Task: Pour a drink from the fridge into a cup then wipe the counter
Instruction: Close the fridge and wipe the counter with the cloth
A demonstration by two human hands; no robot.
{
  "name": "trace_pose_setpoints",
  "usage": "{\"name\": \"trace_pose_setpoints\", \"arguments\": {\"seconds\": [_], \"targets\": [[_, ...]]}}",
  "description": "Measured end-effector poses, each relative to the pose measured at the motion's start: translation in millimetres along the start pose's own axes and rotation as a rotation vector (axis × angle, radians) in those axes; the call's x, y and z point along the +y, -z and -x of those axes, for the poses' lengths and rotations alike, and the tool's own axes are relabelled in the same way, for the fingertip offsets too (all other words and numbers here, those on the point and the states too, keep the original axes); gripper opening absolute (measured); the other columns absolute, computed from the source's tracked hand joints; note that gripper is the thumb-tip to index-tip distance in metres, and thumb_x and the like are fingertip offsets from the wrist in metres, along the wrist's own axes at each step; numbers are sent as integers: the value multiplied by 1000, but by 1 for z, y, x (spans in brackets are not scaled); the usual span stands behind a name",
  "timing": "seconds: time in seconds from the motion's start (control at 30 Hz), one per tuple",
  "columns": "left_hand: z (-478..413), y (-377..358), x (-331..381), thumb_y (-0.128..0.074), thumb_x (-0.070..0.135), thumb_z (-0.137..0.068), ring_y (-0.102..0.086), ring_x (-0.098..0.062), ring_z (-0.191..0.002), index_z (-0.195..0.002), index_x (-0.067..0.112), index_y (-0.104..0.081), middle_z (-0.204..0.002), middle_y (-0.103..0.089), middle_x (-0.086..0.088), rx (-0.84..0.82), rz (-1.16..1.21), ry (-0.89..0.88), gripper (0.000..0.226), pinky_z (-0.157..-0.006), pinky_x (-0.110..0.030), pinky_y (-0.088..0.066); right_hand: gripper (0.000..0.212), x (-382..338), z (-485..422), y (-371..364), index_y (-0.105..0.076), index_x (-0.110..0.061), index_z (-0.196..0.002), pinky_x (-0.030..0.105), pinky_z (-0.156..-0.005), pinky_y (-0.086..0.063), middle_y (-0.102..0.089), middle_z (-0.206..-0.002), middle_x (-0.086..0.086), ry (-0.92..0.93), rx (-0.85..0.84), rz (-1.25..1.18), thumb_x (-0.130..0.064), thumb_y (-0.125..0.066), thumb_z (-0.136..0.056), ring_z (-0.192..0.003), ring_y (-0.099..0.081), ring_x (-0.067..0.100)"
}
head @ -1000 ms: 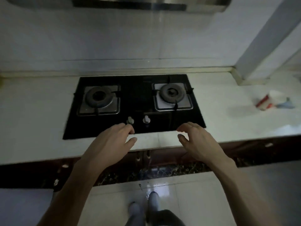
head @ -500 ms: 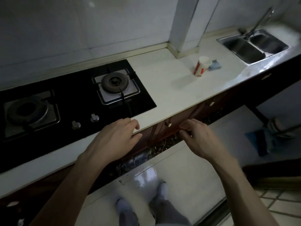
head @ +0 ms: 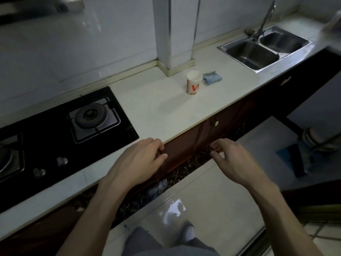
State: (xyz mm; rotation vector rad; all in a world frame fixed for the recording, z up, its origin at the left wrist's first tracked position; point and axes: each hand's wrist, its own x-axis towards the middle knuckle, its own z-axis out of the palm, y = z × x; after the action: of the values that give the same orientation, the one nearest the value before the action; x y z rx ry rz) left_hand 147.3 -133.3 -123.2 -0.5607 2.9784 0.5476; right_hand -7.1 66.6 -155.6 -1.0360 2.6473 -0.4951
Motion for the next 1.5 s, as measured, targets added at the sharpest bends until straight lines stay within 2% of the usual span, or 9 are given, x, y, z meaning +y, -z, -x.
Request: {"name": "trace_pose_setpoints", "arguments": {"seconds": [0.13, 0.33, 0.53, 0.67, 0.9, 1.23, 1.37, 1.5], "targets": [[-34, -12, 33, -47, 46, -96, -57, -11, -97, -114, 26, -57, -105, -59, 10, -68, -19, -15, 28, -78, -27, -45, 30, 35, -16, 8, -57, -17, -123, 29, -89, -46, -61, -118, -3, -3, 2, -47, -29, -47, -97, -108, -57, 14], [-88, -9, 45, -46, 46, -97, -56, -10, -105, -117, 26, -56, -112, -59, 9, -103, -42, -25, 30, -87, -29, -47, 30, 54, -61, 3, -57, -15, -122, 36, -92, -48, -60, -119, -1, 8, -36, -110, -28, -47, -97, -109, -57, 18], [-161, -13, 28, -43, 47, -98, -55, -12, -108, -124, 25, -53, -119, -58, 7, -140, -64, -17, 35, -89, -31, -46, 31, 62, -129, 10, -56, -16, -123, 37, -90, -49, -57, -117, -1, 3, -89, -41, -30, -44, -98, -107, -56, 20], [-222, -11, 17, -44, 45, -98, -55, -15, -108, -125, 23, -51, -122, -58, 4, -156, -48, -15, 35, -89, -31, -46, 28, 71, -182, 26, -58, -13, -116, 40, -84, -51, -59, -113, 2, 2, -131, 47, -29, -42, -99, -99, -58, 22], [-313, -7, -14, -46, 44, -97, -56, -17, -109, -124, 21, -53, -121, -59, 1, -190, -8, -18, 36, -89, -33, -47, 31, 97, -275, 43, -58, -16, -124, 31, -82, -48, -59, -121, 1, -17, -187, 117, -29, -42, -100, -105, -58, 19], [-392, -16, -41, -45, 41, -97, -56, -20, -107, -118, 17, -54, -119, -59, -2, -236, 12, 140, 33, -86, -36, -48, 30, 126, -383, 33, -59, -19, -121, 39, -91, -48, -60, -119, 1, 57, -279, 119, -31, -48, -96, -112, -56, 22], [-422, -26, -38, -43, 40, -99, -55, -20, -107, -124, 18, -50, -123, -56, -1, -256, 31, 243, 34, -87, -36, -47, 32, 147, -431, 32, -57, -20, -125, 36, -93, -47, -59, -123, 0, 153, -336, 131, -33, -49, -96, -114, -53, 19], [-450, -37, -29, -43, 41, -98, -56, -21, -107, -124, 19, -50, -118, -57, -1, -226, 57, 364, 35, -85, -36, -47, 40, 165, -477, 36, -50, -18, -131, 32, -91, -47, -52, -130, 2, 265, -367, 150, -34, -54, -95, -114, -52, 21]]}}
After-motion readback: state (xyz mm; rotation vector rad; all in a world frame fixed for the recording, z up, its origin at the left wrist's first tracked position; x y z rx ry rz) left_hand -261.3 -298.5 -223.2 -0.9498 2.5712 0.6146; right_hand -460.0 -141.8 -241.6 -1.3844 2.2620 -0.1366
